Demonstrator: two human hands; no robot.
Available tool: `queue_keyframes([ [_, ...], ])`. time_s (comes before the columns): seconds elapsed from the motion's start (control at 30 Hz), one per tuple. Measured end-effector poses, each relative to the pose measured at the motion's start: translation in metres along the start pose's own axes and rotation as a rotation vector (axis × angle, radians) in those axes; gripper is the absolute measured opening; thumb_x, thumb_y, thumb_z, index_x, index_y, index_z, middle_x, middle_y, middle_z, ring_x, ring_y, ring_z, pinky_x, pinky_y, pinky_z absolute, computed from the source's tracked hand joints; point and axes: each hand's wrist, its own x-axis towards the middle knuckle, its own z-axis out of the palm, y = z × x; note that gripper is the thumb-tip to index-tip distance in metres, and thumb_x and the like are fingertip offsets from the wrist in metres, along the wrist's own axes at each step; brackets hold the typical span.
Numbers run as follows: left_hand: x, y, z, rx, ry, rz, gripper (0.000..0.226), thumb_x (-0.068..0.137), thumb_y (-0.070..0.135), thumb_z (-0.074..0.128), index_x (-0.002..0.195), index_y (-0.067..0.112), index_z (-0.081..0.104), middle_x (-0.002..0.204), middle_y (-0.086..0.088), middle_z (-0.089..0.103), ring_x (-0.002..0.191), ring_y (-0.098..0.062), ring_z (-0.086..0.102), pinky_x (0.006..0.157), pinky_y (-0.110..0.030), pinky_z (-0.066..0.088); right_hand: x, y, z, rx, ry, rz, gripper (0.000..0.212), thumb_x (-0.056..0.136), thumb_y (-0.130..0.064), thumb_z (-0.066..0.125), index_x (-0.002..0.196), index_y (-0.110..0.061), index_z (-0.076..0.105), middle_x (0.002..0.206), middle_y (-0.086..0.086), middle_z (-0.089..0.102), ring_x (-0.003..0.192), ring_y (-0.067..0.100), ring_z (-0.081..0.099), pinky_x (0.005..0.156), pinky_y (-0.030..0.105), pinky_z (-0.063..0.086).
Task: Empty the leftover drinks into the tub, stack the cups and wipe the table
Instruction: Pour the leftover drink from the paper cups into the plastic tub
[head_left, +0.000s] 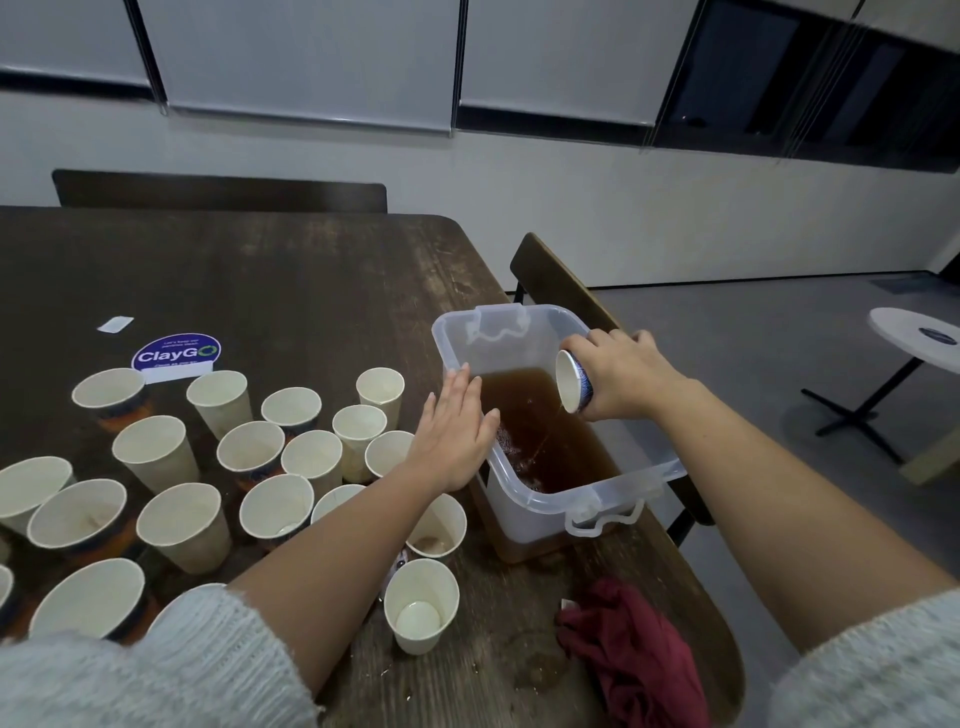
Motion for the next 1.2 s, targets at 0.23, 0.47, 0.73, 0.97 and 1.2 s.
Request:
queue_keyframes([
  [0.23, 0.003, 0.000, -0.011, 0.049, -0.097, 0.009, 0.065, 0.102, 0.048, 0.019, 0.154, 0.014, -0.002, 0.162, -0.003, -0.009, 0.148, -0.014, -0.012, 0.119, -0.041, -0.006, -0.004, -0.007, 0.000, 0.509, -0.002, 0.139, 0.075, 0.069, -0.037, 0.085, 0.126, -0.025, 0.040, 0.116, -0.002, 0.053, 0.109, 0.020, 0.052, 0.100, 0.048, 0.041],
  [0.47, -0.010, -0.014, -0.075, -0.509, 0.034, -0.011, 0.054, 0.102, 0.040, 0.037, 0.149, 0.014, 0.029, 0.152, -0.001, 0.035, 0.141, -0.016, 0.030, 0.115, -0.033, 0.023, 0.023, -0.055, -0.032, 1.076, 0.084, 0.077, 0.071, 0.066, -0.030, 0.088, 0.122, -0.023, 0.044, 0.108, -0.007, 0.056, 0.101, 0.009, 0.058, 0.077, 0.020, 0.049],
  [0.73, -0.084, -0.103, -0.176, -0.816, 0.436, -0.172, 0.032, 0.102, 0.039, 0.036, 0.120, 0.019, 0.054, 0.116, 0.006, 0.060, 0.104, -0.005, 0.057, 0.084, -0.018, 0.046, 0.081, -0.230, -0.073, 1.313, 0.057, -0.179, 0.062, 0.074, -0.025, 0.082, 0.121, -0.024, 0.042, 0.108, -0.013, 0.056, 0.099, 0.002, 0.057, 0.072, 0.013, 0.047],
  [0.97, -0.180, -0.225, -0.252, -0.779, 0.642, -0.279, 0.022, 0.101, 0.037, 0.044, 0.106, 0.025, 0.061, 0.107, 0.000, 0.066, 0.104, -0.019, 0.062, 0.085, -0.033, 0.053, 0.114, -0.401, -0.096, 1.342, -0.057, -0.405, 0.094, 0.071, -0.023, 0.086, 0.145, -0.029, 0.028, 0.132, -0.009, 0.040, 0.119, 0.007, 0.043, 0.082, 0.014, 0.044],
  [1.2, -0.247, -0.327, -0.310, -0.689, 0.696, -0.340, 0.016, 0.100, 0.033, 0.045, 0.104, 0.030, 0.060, 0.100, 0.008, 0.066, 0.096, -0.009, 0.063, 0.078, -0.022, 0.051, 0.143, -0.543, -0.119, 1.116, -0.129, -0.576, 0.077, 0.079, -0.029, 0.079, 0.143, -0.019, 0.038, 0.137, 0.001, 0.048, 0.120, 0.014, 0.049, 0.097, 0.033, 0.049],
])
